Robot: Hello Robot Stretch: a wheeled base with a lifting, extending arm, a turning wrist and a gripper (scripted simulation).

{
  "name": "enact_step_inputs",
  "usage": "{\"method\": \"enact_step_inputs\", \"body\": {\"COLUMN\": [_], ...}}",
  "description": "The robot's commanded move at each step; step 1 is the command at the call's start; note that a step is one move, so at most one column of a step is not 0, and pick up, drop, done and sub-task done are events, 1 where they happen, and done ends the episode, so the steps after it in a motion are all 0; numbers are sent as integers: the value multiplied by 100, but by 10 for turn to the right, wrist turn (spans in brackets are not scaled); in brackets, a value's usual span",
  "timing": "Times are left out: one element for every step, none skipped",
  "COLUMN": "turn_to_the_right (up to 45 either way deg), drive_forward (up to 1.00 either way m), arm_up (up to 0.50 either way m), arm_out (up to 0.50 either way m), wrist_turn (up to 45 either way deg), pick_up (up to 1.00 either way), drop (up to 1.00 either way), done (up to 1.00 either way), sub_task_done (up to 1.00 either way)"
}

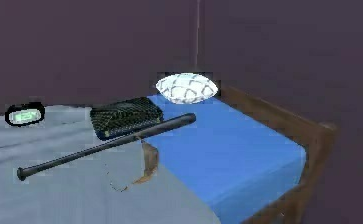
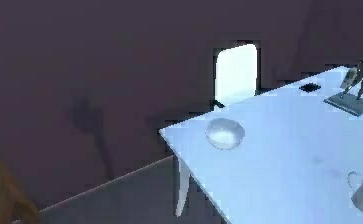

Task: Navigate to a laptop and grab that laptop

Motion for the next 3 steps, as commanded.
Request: {"method": "enact_step_inputs", "body": {"turn_to_the_right": [-450, -450, -270], "drive_forward": [0, 0, 0], "arm_up": [0, 0, 0], "arm_out": [0, 0, 0], "wrist_turn": [0, 0, 0], "pick_up": [0, 0, 0], "drop": [0, 0, 0], "done": [0, 0, 0], "sub_task_done": [0, 0, 0]}}
